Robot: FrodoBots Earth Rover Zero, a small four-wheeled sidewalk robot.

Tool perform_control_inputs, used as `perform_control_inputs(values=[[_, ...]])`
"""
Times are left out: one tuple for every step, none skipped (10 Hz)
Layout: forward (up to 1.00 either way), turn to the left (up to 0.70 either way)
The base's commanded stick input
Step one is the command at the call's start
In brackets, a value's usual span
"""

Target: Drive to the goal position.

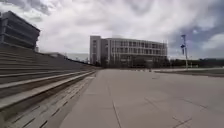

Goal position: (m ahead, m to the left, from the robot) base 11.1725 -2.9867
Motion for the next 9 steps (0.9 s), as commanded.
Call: perform_control_inputs(values=[[0.70,0.01],[0.70,0.01],[0.70,0.01],[0.70,0.01],[0.70,0.01],[0.70,0.01],[0.70,0.01],[0.70,0.01],[0.70,0.01]])
